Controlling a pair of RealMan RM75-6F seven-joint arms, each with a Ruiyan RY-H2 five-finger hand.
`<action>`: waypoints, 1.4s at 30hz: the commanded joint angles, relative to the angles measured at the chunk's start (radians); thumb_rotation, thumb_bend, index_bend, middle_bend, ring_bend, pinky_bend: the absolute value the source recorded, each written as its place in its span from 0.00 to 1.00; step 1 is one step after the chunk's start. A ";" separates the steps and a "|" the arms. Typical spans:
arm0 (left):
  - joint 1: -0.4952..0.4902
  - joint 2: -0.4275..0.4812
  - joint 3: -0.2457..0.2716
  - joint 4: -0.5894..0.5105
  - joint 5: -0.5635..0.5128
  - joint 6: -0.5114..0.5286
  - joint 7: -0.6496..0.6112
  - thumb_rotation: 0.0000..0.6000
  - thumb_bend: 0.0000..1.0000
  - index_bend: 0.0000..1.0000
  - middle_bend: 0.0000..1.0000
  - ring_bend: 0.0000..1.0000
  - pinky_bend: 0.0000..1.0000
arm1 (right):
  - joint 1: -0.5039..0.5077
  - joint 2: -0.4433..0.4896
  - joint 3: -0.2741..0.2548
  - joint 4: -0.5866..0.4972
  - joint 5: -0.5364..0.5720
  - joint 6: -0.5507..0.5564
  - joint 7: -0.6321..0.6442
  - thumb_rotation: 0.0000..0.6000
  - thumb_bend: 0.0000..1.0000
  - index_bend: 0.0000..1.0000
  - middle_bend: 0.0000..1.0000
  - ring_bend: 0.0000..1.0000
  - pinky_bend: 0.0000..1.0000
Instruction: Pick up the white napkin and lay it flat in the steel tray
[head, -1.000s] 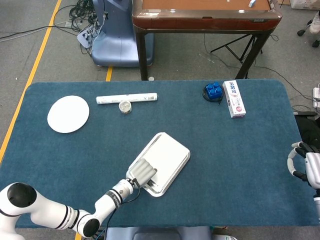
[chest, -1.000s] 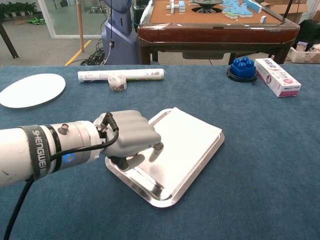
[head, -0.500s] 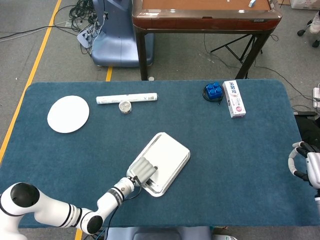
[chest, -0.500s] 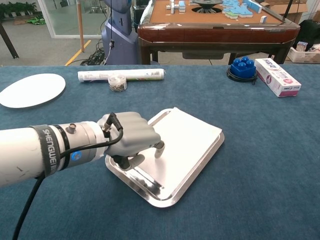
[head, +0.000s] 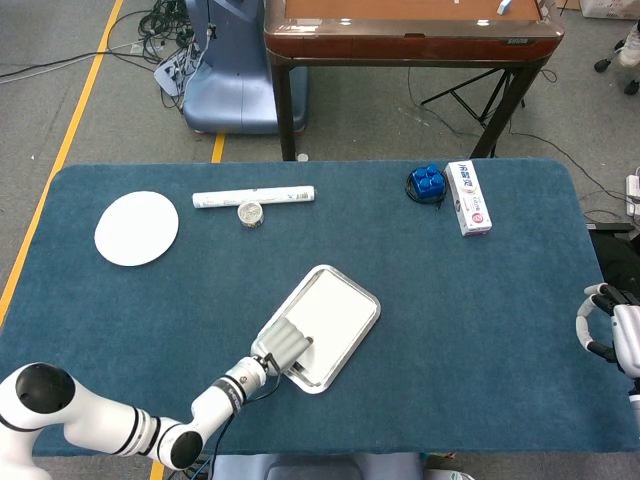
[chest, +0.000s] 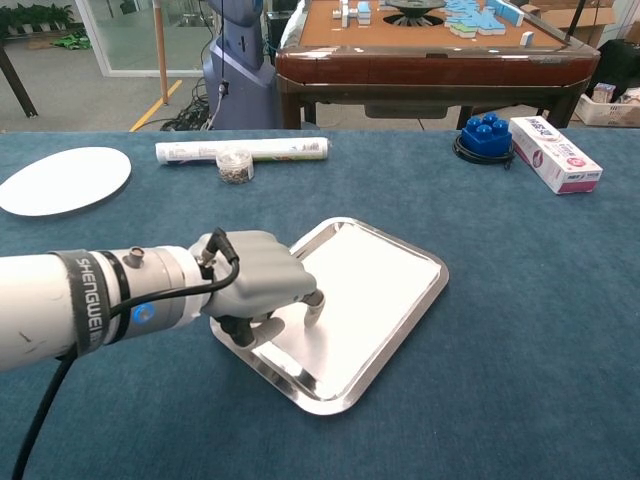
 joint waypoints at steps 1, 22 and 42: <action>0.001 0.002 0.005 -0.003 0.004 0.004 -0.001 1.00 0.62 0.30 1.00 1.00 1.00 | 0.000 0.000 0.001 -0.002 0.002 -0.001 0.001 1.00 0.38 0.59 0.33 0.30 0.35; 0.013 0.024 0.028 -0.015 0.016 0.022 -0.013 1.00 0.62 0.33 1.00 1.00 1.00 | 0.005 0.000 -0.006 -0.005 -0.003 -0.011 -0.017 1.00 0.38 0.59 0.33 0.30 0.35; 0.030 0.027 0.024 -0.016 0.063 0.023 -0.052 1.00 0.64 0.35 1.00 1.00 1.00 | 0.005 0.011 -0.013 -0.006 -0.018 -0.015 0.011 1.00 0.38 0.59 0.33 0.30 0.35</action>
